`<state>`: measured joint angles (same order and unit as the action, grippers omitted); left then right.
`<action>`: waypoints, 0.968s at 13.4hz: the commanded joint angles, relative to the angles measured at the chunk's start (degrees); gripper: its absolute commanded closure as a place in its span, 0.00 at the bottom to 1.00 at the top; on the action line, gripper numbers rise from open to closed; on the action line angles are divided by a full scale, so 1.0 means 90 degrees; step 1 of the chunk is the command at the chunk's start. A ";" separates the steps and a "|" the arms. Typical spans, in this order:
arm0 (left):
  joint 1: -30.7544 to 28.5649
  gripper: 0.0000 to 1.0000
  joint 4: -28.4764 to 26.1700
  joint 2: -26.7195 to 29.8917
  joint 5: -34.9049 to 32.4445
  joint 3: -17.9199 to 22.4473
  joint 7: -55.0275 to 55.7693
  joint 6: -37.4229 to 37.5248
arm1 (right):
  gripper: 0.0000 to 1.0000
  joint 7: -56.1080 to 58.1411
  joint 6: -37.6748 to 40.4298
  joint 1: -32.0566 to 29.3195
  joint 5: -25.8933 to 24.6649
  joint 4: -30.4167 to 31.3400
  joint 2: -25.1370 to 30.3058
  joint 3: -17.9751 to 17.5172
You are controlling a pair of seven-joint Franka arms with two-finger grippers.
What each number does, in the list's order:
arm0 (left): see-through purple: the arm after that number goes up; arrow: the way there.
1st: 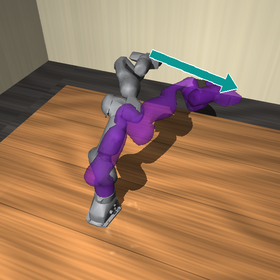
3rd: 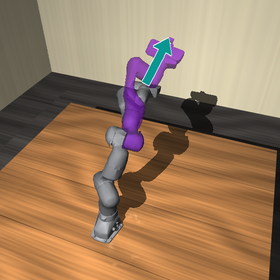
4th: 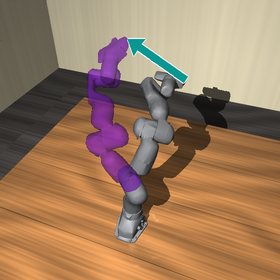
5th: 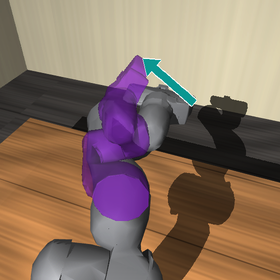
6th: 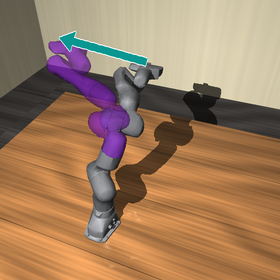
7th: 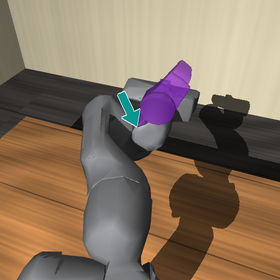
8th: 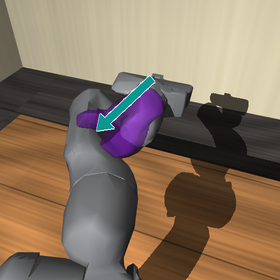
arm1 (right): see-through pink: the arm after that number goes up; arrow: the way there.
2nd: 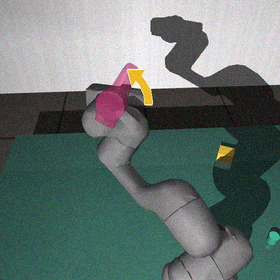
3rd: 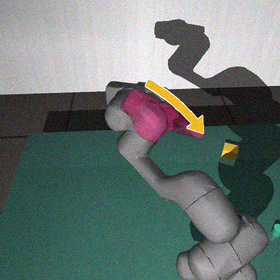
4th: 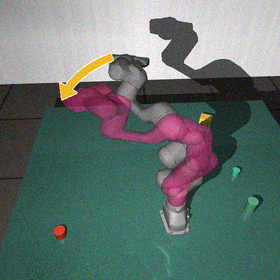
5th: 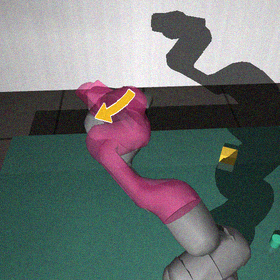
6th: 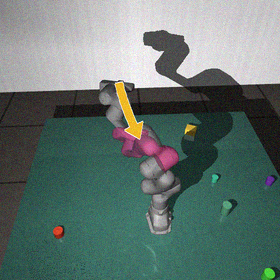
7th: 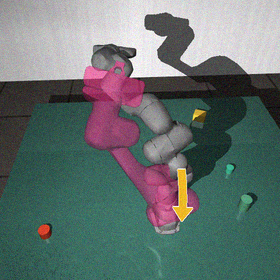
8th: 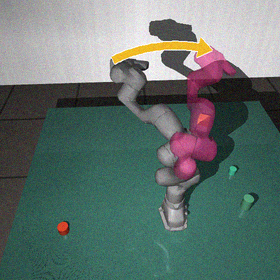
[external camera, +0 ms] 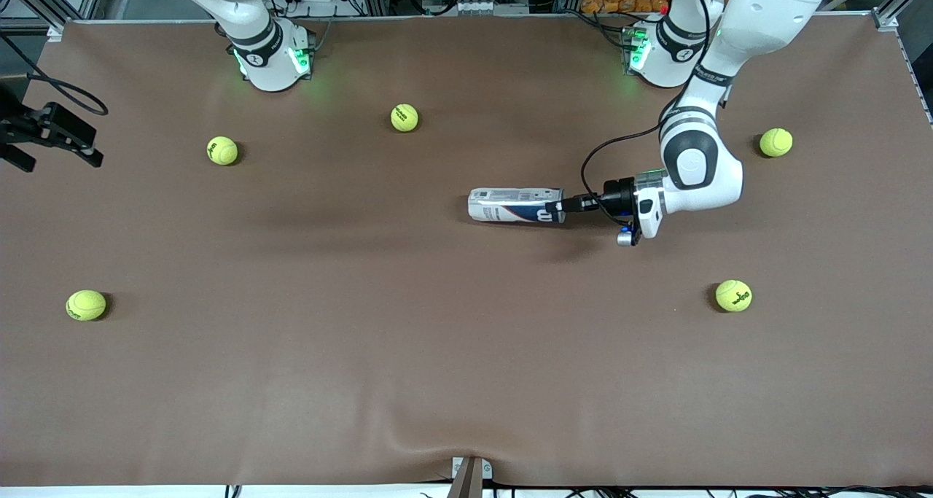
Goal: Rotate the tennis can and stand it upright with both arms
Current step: 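Rotate the can upright with the left gripper, lid end up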
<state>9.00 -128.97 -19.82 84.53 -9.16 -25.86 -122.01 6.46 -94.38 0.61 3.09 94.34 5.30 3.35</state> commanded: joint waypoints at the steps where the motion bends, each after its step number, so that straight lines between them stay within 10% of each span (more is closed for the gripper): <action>1: 0.0026 1.00 0.0315 0.0375 -0.0940 -0.0036 0.1246 -0.0085 | 0.00 0.0122 -0.0139 -0.0195 0.0408 0.0046 0.0046 -0.0118; 13: 0.1753 1.00 0.2971 0.0650 -0.6987 -0.0036 0.8026 0.0012 | 0.00 0.0132 -0.0344 -0.0292 0.0350 0.0065 0.0280 0.0019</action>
<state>22.74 -104.72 -13.38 26.18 -9.72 41.27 -122.24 6.87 -97.96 -0.52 5.42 94.24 5.69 3.80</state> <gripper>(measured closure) 0.952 0.000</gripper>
